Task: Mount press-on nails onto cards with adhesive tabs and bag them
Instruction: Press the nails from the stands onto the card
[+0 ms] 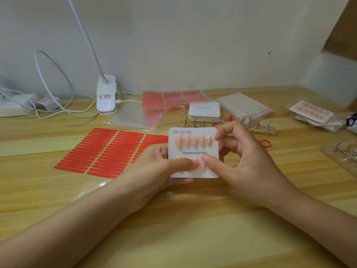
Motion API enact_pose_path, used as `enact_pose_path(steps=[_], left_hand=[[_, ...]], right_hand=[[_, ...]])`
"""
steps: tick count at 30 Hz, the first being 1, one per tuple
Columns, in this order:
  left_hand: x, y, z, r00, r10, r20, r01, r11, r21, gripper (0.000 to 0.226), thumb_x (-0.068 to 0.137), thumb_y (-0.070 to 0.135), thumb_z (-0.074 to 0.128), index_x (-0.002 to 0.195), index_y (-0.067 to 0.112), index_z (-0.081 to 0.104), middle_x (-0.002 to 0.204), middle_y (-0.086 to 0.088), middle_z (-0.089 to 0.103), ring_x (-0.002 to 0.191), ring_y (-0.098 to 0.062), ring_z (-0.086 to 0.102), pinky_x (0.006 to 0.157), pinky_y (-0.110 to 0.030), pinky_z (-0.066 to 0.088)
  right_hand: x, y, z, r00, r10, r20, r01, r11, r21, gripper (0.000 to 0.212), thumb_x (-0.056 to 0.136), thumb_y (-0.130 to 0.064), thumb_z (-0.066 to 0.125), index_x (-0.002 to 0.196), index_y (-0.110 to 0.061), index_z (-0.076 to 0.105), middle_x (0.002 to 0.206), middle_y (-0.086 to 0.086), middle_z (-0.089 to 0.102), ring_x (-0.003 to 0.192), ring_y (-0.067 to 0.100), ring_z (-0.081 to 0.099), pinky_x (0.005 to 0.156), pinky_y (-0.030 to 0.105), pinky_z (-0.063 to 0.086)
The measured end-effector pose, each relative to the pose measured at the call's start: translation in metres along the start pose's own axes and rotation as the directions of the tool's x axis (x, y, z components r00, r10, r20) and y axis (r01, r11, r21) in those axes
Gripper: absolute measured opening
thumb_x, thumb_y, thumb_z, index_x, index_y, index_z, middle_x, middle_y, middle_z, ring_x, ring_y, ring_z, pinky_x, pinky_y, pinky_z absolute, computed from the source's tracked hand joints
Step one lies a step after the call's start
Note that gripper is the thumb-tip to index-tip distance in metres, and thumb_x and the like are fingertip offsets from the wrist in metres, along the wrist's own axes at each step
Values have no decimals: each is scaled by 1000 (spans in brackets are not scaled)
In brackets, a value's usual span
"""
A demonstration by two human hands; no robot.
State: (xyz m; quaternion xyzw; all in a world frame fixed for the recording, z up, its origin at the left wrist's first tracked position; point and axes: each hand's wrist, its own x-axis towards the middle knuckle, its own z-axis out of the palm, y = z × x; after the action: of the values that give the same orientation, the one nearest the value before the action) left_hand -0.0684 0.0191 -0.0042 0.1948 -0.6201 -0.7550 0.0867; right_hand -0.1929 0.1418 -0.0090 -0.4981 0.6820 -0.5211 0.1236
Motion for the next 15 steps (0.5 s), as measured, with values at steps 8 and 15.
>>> enact_pose_path(steps=[8,15], left_hand=[[1,3,-1,998,-46,-31,44,997,-60,25,80,8,65,104,10,68,98,-3,73,89,-11,69,60,-15,53],[1,2,0,999,-40,-33,38,998,-59,33,72,13,68,104,10,68,99,-3,73,89,-11,69,60,-15,53]], right_hand=[[2,4,-14,890,-454,-31,387,790,-475,18,76,-35,66,88,-23,66,84,-5,55,77,3,50,76,25,37],[3,9,-9,830,-553,67,479,647,-593,14,82,-28,64,77,-19,74,78,-3,61,74,12,51,75,29,32]])
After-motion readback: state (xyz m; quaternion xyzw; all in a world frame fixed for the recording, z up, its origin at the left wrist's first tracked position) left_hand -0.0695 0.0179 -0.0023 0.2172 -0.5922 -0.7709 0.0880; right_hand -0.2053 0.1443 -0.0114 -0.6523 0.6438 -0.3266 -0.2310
